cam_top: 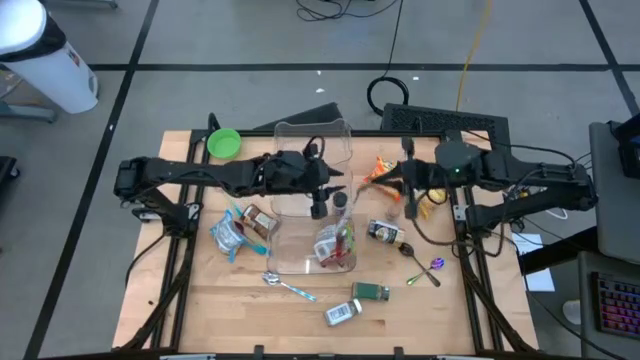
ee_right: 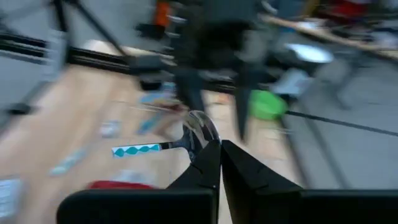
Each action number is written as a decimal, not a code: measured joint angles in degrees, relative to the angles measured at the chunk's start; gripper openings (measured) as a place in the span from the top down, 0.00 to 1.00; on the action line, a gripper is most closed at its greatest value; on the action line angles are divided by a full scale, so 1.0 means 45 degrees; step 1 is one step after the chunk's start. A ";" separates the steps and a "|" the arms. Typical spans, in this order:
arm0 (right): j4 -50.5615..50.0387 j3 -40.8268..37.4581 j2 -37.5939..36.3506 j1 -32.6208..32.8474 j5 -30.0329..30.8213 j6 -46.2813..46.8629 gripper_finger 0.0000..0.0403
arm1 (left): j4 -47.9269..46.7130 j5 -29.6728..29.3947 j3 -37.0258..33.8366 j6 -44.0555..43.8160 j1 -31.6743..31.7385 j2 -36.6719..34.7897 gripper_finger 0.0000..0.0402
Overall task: Pick & Place Food Item
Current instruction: Put the right white patterned spoon into the top transparent bin
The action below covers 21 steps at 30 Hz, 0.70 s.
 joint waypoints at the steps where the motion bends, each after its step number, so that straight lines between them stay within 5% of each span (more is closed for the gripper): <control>1: 0.0059 0.0000 0.0065 -0.0057 0.0461 -0.0148 1.00 | -0.0462 -0.0303 0.0337 0.0069 -0.0067 0.0000 0.60; 10: 0.1455 -0.0024 0.1294 -0.1488 0.1114 -0.0474 1.00 | -0.4463 -0.3712 0.3074 0.0375 -0.0795 -0.0024 0.60; 21: 0.5415 -0.0034 0.3134 -0.3093 0.0508 -0.0693 1.00 | -0.6872 -0.9980 0.3497 -0.0619 -0.2237 -0.0019 0.60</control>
